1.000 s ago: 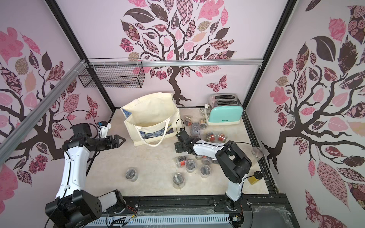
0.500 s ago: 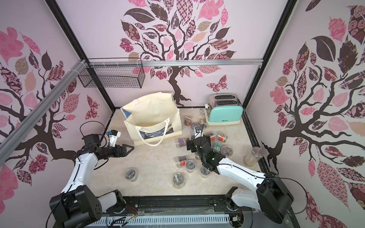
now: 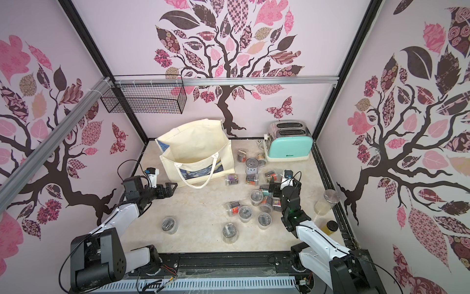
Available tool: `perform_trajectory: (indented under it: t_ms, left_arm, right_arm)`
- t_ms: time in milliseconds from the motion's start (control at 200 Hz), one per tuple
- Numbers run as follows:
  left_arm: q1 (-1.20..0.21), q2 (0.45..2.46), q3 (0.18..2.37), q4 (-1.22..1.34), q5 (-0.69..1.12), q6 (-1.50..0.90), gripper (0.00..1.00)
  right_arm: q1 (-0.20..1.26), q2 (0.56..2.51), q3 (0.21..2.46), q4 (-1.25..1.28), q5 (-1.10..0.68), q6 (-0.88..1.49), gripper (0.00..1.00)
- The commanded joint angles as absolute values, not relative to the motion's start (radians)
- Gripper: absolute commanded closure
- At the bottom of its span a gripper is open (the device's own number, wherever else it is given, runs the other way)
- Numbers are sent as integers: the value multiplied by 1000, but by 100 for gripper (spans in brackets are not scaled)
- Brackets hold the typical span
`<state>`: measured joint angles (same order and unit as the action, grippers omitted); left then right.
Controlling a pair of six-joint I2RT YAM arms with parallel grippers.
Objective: Take out the seed jars from the canvas bag
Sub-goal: Reset both arms
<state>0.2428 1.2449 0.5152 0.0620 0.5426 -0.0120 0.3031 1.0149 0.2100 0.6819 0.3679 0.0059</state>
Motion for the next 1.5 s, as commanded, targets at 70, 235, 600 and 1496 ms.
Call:
perform_trajectory:
  t_ms: [70, 235, 600, 1496]
  left_arm:
    - [234, 1253, 388, 501, 525, -41, 2]
    - [228, 1277, 296, 735, 452, -29, 2]
    - [135, 1437, 281, 964, 227, -36, 2]
    - [26, 1553, 328, 967, -23, -9, 2]
  right_arm:
    - [281, 1169, 125, 1073, 361, -40, 0]
    - [275, 1363, 112, 1312, 333, -90, 0]
    - [107, 1550, 124, 1484, 97, -46, 0]
    - [100, 1596, 221, 1340, 219, 0, 1]
